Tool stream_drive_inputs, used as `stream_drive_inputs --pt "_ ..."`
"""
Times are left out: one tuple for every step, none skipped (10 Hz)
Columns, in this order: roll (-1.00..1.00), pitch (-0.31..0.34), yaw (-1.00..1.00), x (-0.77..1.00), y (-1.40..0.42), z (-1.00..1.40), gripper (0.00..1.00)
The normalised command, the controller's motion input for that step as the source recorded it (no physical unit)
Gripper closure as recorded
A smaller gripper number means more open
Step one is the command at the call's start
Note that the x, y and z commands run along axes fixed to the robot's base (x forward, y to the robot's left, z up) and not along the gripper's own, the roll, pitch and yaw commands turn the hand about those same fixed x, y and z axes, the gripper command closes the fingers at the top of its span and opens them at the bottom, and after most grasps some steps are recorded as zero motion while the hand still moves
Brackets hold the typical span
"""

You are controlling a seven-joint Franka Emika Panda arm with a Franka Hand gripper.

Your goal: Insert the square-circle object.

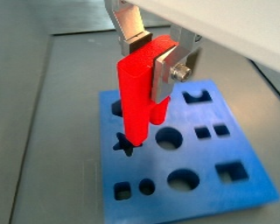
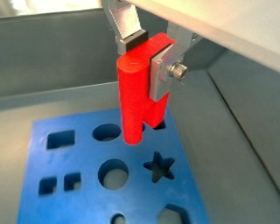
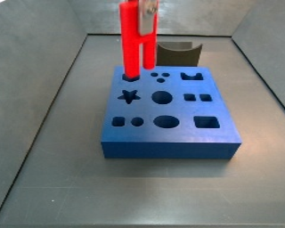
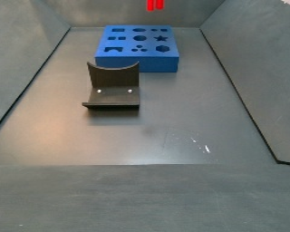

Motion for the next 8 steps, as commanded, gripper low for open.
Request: stream_drive_inputs --pt "-0.05 -0.037 -1.00 0.00 -0.06 -0.34 1.00" --pt "-0.05 -0.040 -1.00 0.00 -0.06 -0.35 1.00" --pt "-0.04 -0.061 -1.00 0.00 -0.06 -0.38 1.00" --pt "0.00 -0.013 -0.95 0.00 -0.19 -0.31 1.00" --pt "0.00 -0.016 -0.88 0.00 -0.32 -0.29 1.00" --pt "0.00 -0.006 -0.72 -0.04 -0.43 -0.33 1.00" --pt "0.00 -0.003 -0.55 -0.25 -0.35 -0.34 1.00" --pt "0.00 0.000 -0.43 -0.27 -0.31 -0.33 1.00"
